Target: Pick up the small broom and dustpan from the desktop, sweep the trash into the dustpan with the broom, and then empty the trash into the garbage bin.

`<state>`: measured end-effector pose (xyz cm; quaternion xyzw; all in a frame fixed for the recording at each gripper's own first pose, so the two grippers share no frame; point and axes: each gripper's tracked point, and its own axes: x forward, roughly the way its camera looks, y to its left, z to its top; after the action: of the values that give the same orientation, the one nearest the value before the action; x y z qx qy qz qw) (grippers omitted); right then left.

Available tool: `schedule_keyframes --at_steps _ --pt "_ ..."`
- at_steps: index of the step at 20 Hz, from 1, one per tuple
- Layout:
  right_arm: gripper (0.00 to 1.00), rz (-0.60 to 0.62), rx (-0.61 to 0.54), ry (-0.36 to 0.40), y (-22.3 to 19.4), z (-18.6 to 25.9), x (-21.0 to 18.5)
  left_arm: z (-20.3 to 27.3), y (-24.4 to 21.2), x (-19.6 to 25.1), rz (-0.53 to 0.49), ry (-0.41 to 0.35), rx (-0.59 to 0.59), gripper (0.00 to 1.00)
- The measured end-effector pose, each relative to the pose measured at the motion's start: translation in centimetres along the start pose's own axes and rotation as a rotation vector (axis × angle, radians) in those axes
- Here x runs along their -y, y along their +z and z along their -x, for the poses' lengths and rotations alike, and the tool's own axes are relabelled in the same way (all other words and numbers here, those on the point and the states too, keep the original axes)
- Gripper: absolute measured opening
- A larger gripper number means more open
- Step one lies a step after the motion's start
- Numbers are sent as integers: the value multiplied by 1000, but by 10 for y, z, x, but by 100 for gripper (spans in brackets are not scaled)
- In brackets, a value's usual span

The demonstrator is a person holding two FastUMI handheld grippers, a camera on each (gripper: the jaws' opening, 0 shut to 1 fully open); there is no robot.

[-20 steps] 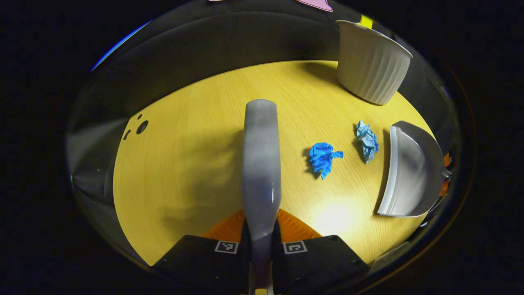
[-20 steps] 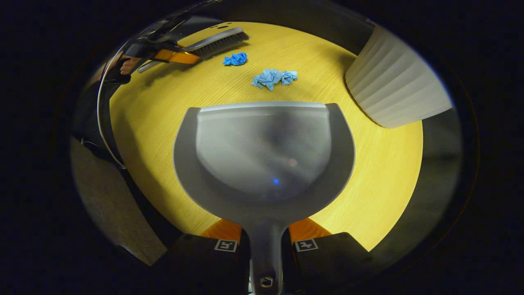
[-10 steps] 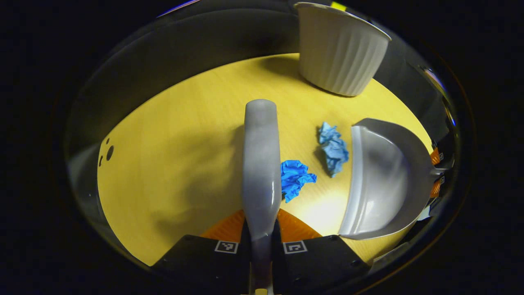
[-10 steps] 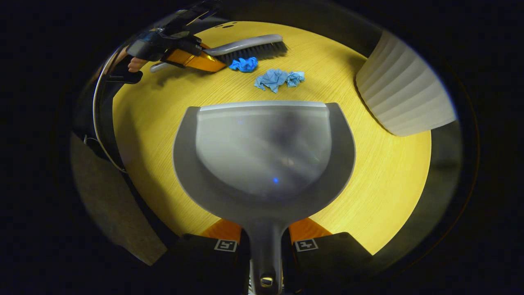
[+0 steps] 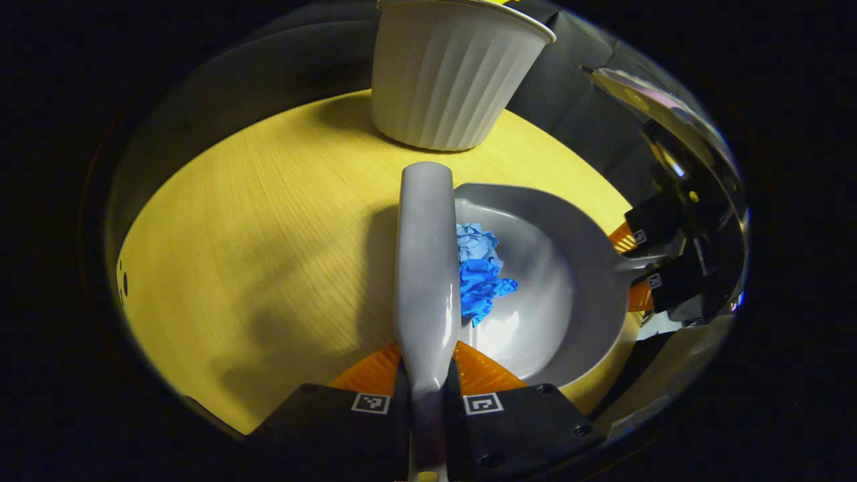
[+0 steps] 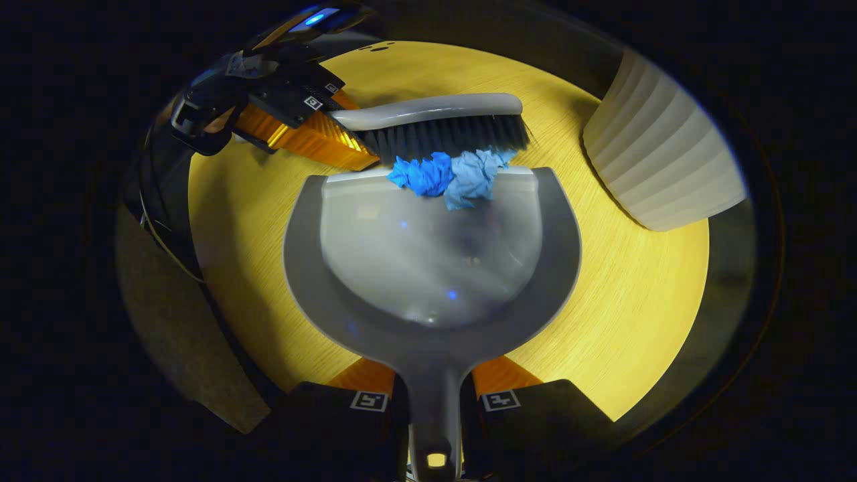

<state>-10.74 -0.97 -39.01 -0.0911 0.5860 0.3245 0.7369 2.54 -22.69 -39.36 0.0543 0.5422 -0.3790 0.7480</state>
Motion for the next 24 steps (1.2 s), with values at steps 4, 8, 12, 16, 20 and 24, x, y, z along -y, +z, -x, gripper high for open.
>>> schedule_keyframes --at_steps 4,8,12,16,20,24 --pt "36 -63 64 -7 1 -2 -3 16 -1 -3 50 18 60 25" --pt "36 -92 69 -24 -2 5 -11 30 -2 -17 99 72 107 25" --pt "36 -89 53 -35 -4 7 -11 12 -7 -39 131 157 37 25" --pt "36 -83 58 -40 -5 6 -11 -18 -6 -25 122 95 -40 25" --pt "36 -69 32 -49 -7 7 -11 -29 -2 -2 56 57 -65 25" --pt "36 -92 28 -38 -1 10 -12 -15 7 25 6 -32 -36 25"
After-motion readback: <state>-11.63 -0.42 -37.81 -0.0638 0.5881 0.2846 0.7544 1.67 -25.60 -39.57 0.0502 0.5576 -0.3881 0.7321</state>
